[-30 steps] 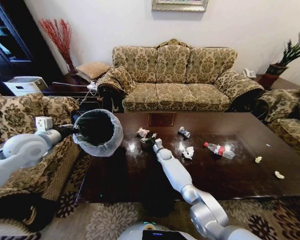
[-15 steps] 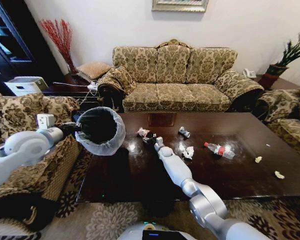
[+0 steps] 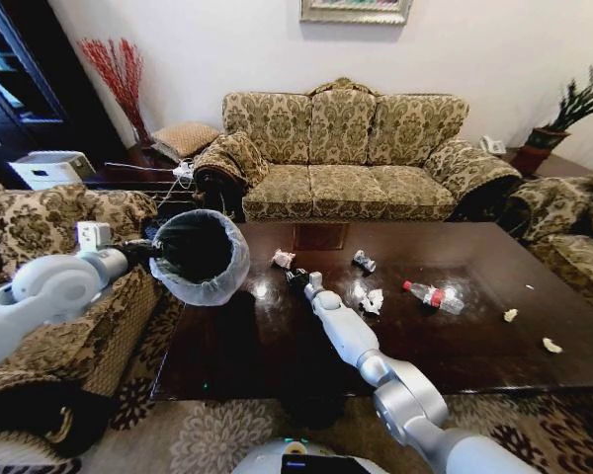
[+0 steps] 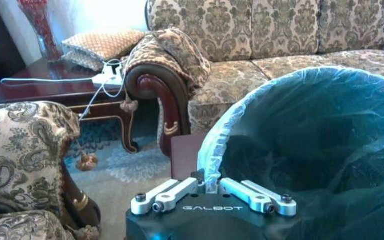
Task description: Move to the front of the table and place the trash on the table into the trash bin.
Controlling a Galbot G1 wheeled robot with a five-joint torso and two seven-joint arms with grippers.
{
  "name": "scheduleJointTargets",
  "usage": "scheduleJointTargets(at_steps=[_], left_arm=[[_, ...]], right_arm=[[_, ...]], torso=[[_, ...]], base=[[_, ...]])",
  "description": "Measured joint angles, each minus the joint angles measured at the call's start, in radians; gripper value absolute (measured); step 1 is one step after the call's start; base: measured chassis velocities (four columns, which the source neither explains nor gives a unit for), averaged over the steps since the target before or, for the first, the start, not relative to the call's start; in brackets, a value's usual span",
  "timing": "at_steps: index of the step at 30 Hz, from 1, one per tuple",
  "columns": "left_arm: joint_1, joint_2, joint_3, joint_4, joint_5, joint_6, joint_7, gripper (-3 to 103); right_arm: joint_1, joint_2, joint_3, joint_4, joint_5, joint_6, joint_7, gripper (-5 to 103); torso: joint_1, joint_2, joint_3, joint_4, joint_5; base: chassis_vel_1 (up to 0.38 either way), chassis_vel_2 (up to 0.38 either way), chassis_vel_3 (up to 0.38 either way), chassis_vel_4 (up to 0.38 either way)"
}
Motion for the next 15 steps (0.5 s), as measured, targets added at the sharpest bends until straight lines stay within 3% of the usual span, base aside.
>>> scheduleJointTargets(at_steps=[2,8,15], left_arm=[[0.001,-0.008,-0.003,-0.002,0.0,0.0,0.0,0],[0.003,-0.019,-0.006,-0.002,0.0,0.0,-0.001,0],[0.003,-0.016,-0.007,0.009,-0.003,0.0,-0.002,0]], right_arm=[[-0.003,0.0,-0.001,0.009,0.0,0.0,0.0,2],[-0.044,0.0,0.001,0.06,-0.002,-0.001,-0.002,0],[-0.099,0.0,0.021,0.149,-0.047,0.048,-0.016,0]], torso=[[0.0,0.0,0.0,-0.0001,0.0],[0.0,0.0,0.0,0.0,0.0],[0.0,0.0,0.0,0.0,0.0006]], base=[[0.0,0.0,0.0,0.0],[0.0,0.0,0.0,0.0],[0.0,0.0,0.0,0.0]])
